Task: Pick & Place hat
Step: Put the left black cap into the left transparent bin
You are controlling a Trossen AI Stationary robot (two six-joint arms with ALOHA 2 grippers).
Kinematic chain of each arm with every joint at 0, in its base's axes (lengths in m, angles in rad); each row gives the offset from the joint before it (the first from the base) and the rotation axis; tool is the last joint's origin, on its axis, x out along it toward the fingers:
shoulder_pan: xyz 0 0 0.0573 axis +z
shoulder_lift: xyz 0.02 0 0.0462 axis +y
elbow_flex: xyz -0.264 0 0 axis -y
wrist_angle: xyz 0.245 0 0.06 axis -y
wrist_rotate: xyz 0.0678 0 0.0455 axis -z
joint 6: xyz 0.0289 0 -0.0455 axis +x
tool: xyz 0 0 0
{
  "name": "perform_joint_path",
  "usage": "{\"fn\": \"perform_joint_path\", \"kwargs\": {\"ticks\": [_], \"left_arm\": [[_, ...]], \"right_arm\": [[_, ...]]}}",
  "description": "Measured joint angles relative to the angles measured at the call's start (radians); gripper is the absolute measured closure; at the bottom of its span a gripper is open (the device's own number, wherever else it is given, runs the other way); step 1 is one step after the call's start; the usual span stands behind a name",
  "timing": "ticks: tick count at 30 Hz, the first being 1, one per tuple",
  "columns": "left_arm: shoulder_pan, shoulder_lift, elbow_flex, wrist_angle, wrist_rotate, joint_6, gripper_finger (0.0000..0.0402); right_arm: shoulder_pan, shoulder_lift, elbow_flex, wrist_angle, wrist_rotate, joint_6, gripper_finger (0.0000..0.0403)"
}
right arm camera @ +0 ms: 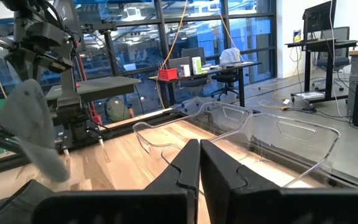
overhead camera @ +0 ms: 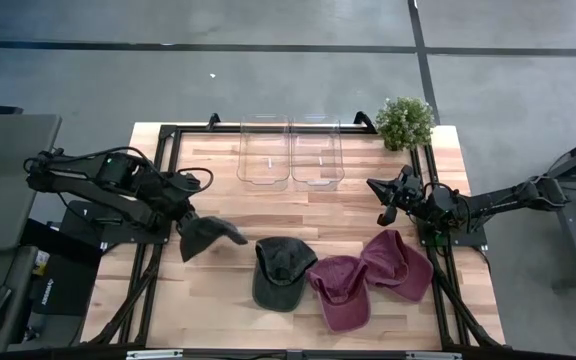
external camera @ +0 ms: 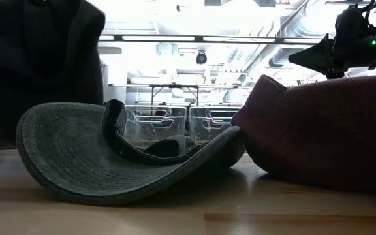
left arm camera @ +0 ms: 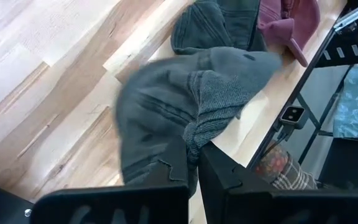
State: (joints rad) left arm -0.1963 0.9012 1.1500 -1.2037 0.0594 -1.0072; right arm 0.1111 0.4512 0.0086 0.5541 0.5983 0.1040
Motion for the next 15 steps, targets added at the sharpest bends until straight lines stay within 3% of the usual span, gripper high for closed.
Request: {"fn": "perform_joint_path", "kwargs": {"ticks": [15], "left_arm": [[0.000, 0.000, 0.023, 0.088, -0.035, 0.034, 0.0401]], "right_arm": [[0.000, 0.000, 0.000, 0.000, 0.000, 0.000, 0.0394]]}}
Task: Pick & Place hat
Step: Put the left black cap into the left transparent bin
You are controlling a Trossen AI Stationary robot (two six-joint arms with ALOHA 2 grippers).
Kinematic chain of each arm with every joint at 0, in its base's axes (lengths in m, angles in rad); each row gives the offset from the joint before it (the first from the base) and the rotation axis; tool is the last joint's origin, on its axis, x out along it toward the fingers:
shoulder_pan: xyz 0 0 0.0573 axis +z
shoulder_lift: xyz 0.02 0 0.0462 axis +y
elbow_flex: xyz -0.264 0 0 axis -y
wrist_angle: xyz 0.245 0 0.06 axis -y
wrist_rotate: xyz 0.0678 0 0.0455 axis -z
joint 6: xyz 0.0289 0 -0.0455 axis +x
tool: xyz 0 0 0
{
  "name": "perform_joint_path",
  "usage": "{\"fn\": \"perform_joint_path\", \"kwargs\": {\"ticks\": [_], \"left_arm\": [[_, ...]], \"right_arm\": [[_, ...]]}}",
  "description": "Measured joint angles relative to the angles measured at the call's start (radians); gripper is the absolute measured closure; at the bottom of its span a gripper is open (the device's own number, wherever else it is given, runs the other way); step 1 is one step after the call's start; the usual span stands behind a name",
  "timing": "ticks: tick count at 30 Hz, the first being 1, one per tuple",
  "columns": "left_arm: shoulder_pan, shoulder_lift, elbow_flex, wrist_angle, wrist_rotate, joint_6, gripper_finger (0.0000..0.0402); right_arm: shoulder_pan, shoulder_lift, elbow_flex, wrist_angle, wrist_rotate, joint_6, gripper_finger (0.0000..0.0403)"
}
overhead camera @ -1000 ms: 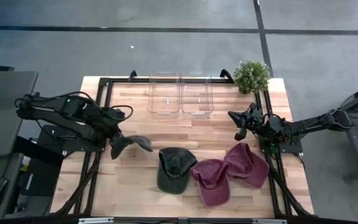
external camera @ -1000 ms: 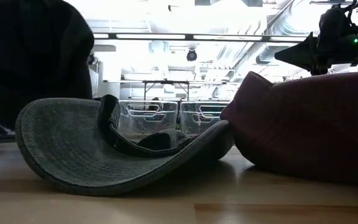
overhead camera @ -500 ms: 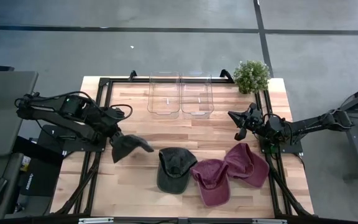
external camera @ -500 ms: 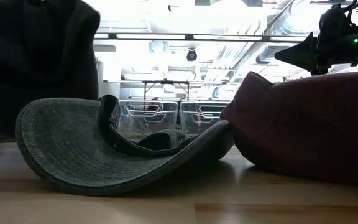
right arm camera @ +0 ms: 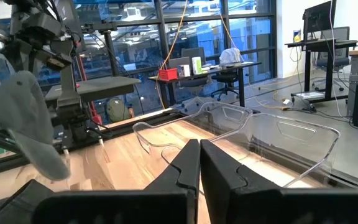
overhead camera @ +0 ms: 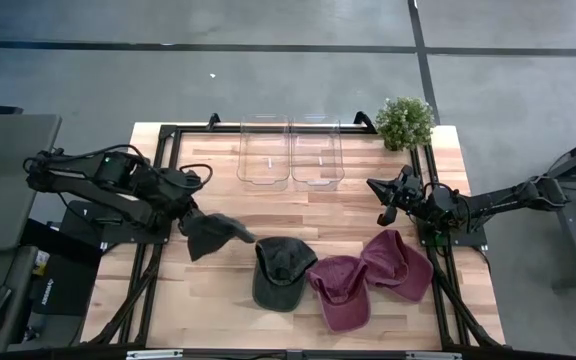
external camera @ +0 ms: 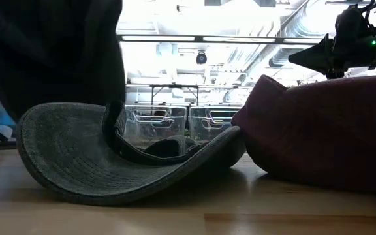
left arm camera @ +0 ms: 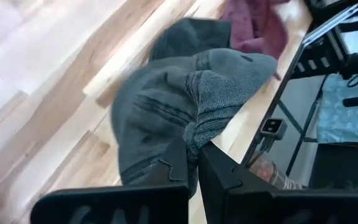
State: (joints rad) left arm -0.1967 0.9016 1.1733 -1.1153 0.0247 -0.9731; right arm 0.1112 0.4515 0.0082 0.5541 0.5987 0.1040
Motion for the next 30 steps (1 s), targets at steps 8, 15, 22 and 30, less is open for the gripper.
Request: {"fn": "perform_joint_path", "kwargs": {"ticks": [8, 15, 22, 30], "left_arm": [[0.000, 0.000, 0.071, 0.122, -0.089, 0.036, 0.0401], [0.000, 0.000, 0.162, 0.175, -0.319, 0.060, 0.0401], [0.001, 0.024, 0.227, 0.249, -0.406, 0.163, 0.0401], [0.083, 0.123, 0.337, 0.234, -0.391, 0.333, 0.0401]], "right_arm": [[0.000, 0.000, 0.000, 0.000, 0.000, 0.000, 0.0398], [0.000, 0.000, 0.000, 0.000, 0.000, 0.000, 0.0396], [0.000, 0.000, 0.000, 0.000, 0.000, 0.000, 0.0394], [0.000, 0.000, 0.000, 0.000, 0.000, 0.000, 0.0397]]}}
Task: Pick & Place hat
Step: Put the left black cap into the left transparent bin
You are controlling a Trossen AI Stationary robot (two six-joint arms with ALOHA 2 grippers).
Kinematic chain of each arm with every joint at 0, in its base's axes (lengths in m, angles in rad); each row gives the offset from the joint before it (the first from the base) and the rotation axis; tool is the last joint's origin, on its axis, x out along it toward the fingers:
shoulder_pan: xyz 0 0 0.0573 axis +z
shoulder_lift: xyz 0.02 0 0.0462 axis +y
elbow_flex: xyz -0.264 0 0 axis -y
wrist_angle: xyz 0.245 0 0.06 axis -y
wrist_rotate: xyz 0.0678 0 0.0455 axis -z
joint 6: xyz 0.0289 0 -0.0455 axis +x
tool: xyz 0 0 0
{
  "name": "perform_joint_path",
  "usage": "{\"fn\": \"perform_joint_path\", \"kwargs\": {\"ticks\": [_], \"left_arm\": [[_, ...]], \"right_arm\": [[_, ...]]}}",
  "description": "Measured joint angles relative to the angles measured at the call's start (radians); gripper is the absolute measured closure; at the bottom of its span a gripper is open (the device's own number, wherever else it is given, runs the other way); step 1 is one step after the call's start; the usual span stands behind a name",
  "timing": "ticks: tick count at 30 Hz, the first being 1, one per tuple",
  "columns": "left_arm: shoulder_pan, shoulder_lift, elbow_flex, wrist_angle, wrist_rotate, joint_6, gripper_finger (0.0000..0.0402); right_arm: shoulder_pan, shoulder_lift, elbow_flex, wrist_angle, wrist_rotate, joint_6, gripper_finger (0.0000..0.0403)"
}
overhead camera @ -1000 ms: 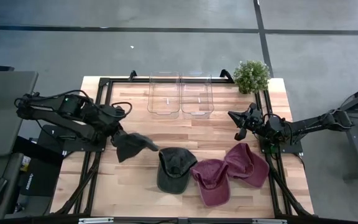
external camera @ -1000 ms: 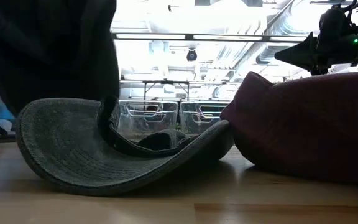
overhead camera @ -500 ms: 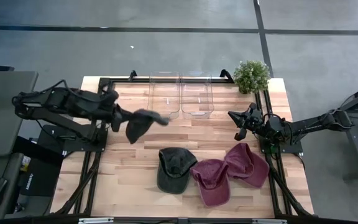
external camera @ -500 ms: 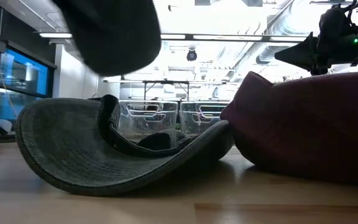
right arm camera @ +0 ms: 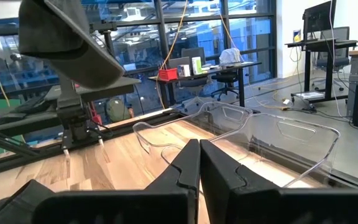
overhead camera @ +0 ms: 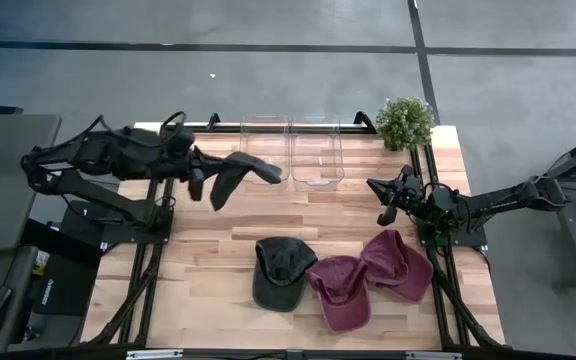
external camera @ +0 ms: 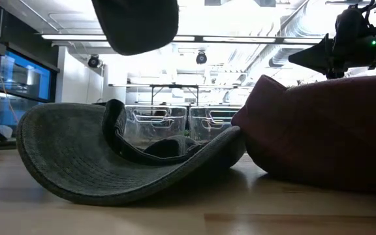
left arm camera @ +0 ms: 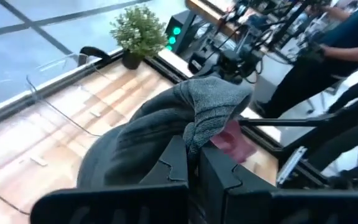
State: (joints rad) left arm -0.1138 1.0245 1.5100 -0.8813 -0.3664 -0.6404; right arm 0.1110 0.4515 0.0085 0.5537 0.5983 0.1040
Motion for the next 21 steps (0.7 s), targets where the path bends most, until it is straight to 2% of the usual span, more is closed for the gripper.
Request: {"fn": "perform_joint_path", "kwargs": {"ticks": [5, 10, 14, 18, 21], "left_arm": [[0.109, 0.092, 0.064, -0.051, 0.069, 0.074, 0.0401], [0.207, 0.196, 0.082, -0.112, 0.067, 0.197, 0.0401], [0.263, 0.270, 0.081, -0.161, 0.001, 0.276, 0.0401], [0.279, 0.337, 0.081, -0.169, -0.120, 0.343, 0.0401], [0.278, 0.367, 0.081, -0.167, -0.166, 0.374, 0.0401]], "right_arm": [[0.000, 0.000, 0.000, 0.000, 0.000, 0.000, 0.0396], [0.000, 0.000, 0.000, 0.000, 0.000, 0.000, 0.0394], [0.000, 0.000, 0.000, 0.000, 0.000, 0.000, 0.0395], [0.000, 0.000, 0.000, 0.000, 0.000, 0.000, 0.0398], [0.000, 0.000, 0.000, 0.000, 0.000, 0.000, 0.0397]]}}
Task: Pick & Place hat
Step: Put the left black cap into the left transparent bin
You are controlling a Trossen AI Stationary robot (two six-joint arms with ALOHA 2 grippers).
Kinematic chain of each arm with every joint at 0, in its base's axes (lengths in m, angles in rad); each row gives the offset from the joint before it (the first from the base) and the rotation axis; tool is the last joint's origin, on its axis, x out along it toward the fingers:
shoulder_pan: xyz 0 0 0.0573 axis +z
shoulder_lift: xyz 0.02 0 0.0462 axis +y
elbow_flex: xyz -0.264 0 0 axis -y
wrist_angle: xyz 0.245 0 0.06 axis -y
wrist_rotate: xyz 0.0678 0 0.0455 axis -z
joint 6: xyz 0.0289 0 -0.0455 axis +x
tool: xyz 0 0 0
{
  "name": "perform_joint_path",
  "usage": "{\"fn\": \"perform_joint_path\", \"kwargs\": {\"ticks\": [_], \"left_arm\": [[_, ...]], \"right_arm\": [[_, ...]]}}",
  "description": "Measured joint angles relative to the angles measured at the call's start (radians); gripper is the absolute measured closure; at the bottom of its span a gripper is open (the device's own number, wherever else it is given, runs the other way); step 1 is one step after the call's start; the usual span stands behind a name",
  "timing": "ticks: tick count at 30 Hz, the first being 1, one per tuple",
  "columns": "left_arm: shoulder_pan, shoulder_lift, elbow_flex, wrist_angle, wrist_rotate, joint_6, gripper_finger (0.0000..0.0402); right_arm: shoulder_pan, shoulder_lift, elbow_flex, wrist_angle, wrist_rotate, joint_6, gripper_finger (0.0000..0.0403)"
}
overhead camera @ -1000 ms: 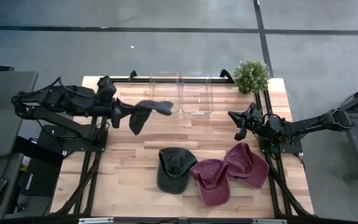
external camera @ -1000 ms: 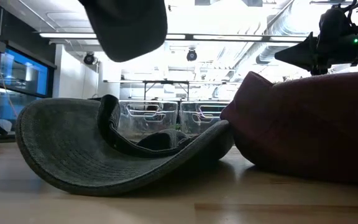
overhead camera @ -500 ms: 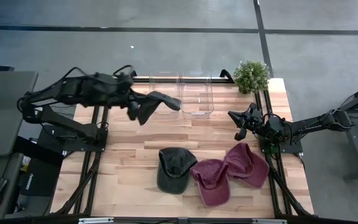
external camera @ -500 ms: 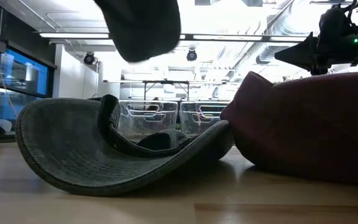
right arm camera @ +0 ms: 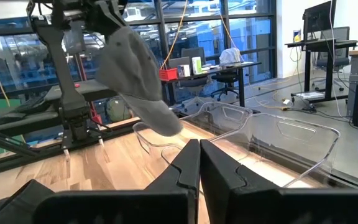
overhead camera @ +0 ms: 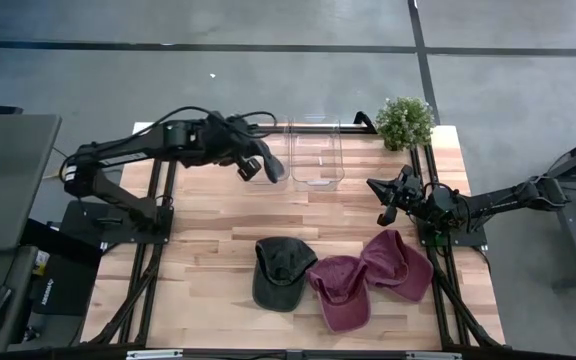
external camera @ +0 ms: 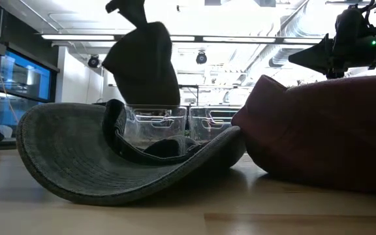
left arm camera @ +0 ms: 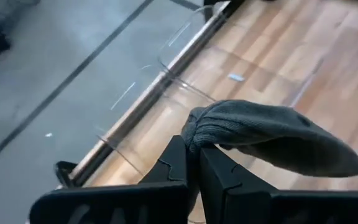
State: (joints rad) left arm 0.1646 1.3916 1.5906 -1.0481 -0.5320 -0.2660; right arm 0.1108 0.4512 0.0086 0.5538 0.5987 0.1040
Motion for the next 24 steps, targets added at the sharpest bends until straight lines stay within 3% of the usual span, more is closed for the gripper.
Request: {"fn": "perform_joint_path", "kwargs": {"ticks": [9, 18, 24], "left_arm": [[0.028, 0.050, 0.003, 0.082, -0.065, 0.026, 0.0401], [0.174, 0.055, 0.000, 0.095, -0.072, 0.061, 0.0401], [0.256, 0.054, 0.000, 0.137, 0.033, 0.079, 0.0401]], "right_arm": [[0.000, 0.000, 0.000, 0.000, 0.000, 0.000, 0.0394], [0.000, 0.000, 0.000, 0.000, 0.000, 0.000, 0.0398], [0.000, 0.000, 0.000, 0.000, 0.000, 0.000, 0.0396]]}}
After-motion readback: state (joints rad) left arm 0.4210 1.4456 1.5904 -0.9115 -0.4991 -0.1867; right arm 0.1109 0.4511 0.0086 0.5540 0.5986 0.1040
